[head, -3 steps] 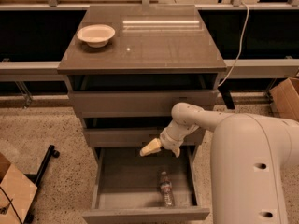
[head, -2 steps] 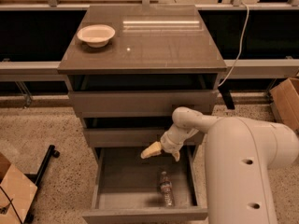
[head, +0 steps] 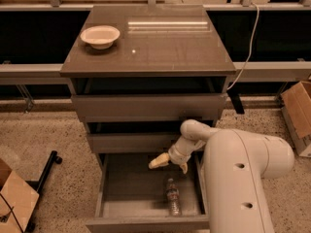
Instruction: Pick water bottle from bottom drawer and place on counter
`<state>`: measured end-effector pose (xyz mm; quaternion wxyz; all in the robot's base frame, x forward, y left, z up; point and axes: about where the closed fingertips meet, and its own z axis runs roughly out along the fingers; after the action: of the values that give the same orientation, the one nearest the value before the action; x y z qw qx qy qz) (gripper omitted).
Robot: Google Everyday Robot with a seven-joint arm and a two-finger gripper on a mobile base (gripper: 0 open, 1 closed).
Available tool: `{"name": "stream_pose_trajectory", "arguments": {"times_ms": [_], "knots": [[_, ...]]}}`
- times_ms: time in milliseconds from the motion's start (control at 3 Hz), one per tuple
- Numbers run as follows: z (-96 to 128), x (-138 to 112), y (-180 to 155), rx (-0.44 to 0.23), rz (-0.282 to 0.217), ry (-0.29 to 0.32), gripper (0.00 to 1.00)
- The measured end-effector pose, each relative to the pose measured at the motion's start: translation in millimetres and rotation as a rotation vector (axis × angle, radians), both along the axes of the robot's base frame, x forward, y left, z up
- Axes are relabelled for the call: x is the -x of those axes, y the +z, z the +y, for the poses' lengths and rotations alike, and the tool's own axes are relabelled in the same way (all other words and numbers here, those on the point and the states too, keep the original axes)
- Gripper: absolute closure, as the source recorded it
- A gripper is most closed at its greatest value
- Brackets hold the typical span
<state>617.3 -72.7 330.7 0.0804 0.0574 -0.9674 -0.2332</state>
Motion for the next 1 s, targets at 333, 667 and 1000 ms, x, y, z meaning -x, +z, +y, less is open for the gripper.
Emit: {"name": "stream_pose_trajectory", "arguments": {"times_ms": [333, 667, 1000], "knots": [[9.6, 12.1, -15.3, 0.071, 0.009, 0.024, 0.00], [5.0, 18.8, -42.9, 0.119, -0.007, -0.024, 0.00], [-13.2, 23.0, -75.3, 0.143, 0.007, -0.107, 0.00]]}}
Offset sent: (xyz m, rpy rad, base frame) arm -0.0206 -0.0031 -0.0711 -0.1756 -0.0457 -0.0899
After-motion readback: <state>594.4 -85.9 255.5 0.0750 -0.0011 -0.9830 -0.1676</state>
